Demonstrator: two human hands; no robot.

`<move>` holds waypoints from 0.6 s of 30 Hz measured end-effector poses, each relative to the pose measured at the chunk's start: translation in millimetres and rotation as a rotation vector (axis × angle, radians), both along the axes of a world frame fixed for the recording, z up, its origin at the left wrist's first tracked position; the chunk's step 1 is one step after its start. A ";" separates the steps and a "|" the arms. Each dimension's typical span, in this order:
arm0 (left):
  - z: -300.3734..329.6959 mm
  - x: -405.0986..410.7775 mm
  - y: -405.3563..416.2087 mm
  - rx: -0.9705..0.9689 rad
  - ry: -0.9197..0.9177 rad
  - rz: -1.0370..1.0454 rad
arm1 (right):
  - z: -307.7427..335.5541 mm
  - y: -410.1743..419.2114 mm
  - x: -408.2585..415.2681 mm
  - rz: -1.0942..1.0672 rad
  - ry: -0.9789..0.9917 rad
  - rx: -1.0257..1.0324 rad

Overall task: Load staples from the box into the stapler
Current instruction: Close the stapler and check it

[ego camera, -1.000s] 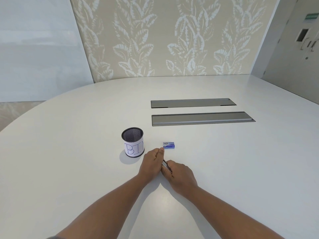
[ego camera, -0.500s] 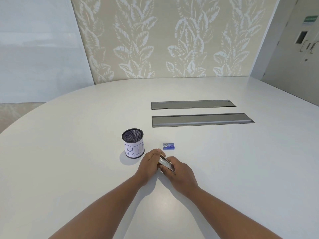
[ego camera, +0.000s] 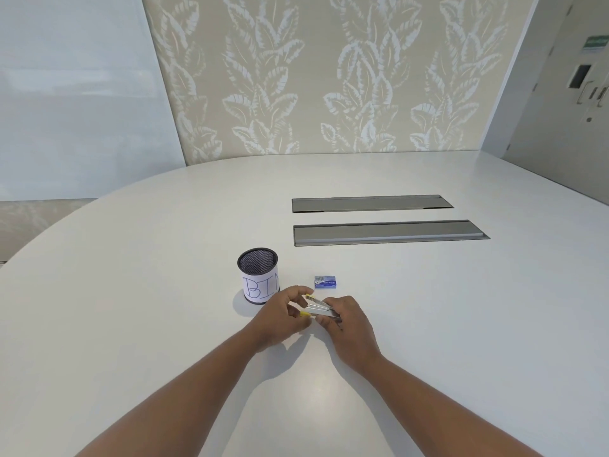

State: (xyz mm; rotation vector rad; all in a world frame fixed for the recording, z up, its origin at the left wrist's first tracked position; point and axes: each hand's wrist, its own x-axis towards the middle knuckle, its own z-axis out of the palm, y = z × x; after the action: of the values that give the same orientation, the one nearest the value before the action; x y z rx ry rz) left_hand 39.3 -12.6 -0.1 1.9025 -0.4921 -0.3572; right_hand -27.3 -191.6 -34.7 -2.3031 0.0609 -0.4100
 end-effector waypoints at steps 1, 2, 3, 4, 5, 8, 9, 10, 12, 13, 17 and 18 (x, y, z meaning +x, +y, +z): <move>-0.4 1.3 3.1 0.020 -0.022 -0.001 | 0.0 0.3 -0.2 0.001 0.003 -0.003; -0.9 2.2 5.6 0.032 -0.030 0.001 | -0.1 0.5 -0.6 0.001 0.009 -0.007; -1.9 2.8 7.7 0.039 -0.031 0.004 | -0.3 0.8 -0.8 0.002 0.014 -0.015; -3.1 3.1 9.5 0.046 -0.031 0.006 | -0.6 1.1 -1.1 0.004 0.018 -0.027; -4.3 3.3 10.6 0.059 -0.031 0.011 | -0.6 1.6 -1.1 0.006 0.021 -0.041; -6.2 3.5 12.2 0.107 -0.021 0.036 | -0.7 2.7 -0.8 0.003 0.026 -0.064; -6.4 3.3 12.3 0.115 -0.018 0.041 | -0.8 2.8 -0.4 0.002 0.025 -0.069; -6.4 3.0 12.2 0.117 -0.015 0.041 | -0.9 2.7 0.0 0.002 0.024 -0.073; -6.8 1.6 12.1 0.113 -0.006 0.042 | -1.5 2.3 0.6 0.005 0.026 -0.077; -7.0 1.0 12.0 0.105 -0.001 0.042 | -1.7 2.1 0.9 0.006 0.027 -0.079; -7.8 0.9 12.6 0.079 0.012 0.018 | -1.9 2.3 1.5 0.011 0.026 -0.083; -7.9 1.2 12.7 0.081 0.015 0.013 | -1.7 2.5 1.5 0.010 0.024 -0.083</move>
State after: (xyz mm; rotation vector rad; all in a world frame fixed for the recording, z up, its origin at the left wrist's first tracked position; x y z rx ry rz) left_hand 40.5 0.1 -7.9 1.9790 -0.4614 -0.3885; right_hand -25.8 -189.1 -36.4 -2.3897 0.0457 -0.3863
